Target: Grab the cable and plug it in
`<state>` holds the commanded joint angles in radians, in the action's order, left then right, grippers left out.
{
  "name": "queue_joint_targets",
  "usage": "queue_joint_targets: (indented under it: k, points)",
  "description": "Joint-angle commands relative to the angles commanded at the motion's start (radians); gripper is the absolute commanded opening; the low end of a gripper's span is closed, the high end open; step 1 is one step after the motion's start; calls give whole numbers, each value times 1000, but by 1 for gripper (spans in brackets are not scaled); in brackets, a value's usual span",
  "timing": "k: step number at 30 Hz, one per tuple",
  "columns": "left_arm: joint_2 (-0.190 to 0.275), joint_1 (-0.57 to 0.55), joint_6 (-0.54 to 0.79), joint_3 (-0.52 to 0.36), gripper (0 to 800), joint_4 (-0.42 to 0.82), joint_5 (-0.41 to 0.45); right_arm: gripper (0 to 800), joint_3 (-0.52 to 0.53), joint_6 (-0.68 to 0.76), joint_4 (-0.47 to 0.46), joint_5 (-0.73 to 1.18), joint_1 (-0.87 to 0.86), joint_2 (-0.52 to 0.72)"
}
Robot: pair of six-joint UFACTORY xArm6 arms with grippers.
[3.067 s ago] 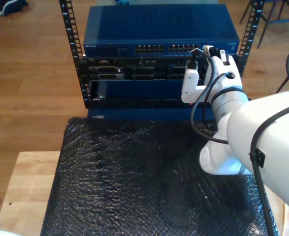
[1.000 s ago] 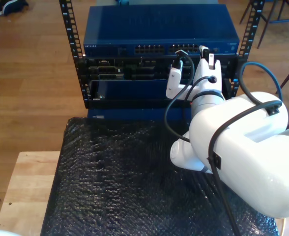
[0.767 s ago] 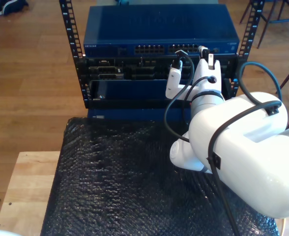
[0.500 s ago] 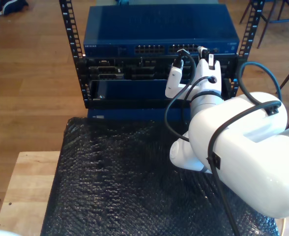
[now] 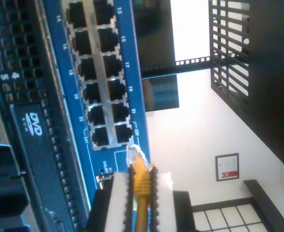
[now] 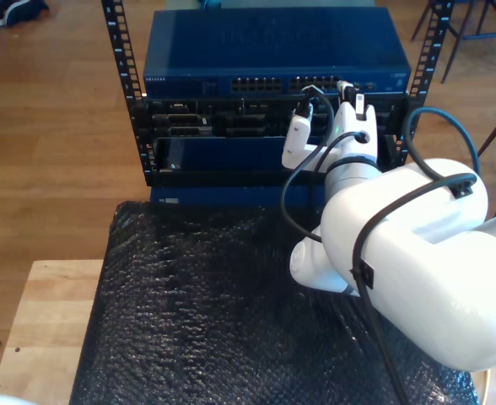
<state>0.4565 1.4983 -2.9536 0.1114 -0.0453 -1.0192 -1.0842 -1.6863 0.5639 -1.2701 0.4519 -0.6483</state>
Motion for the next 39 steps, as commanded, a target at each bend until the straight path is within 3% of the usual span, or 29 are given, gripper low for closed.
queue_joint_targets:
  k: [39]
  points:
    - [0,0,0,0,800,0,0,0,8,-8,-71,3,-29,-5]
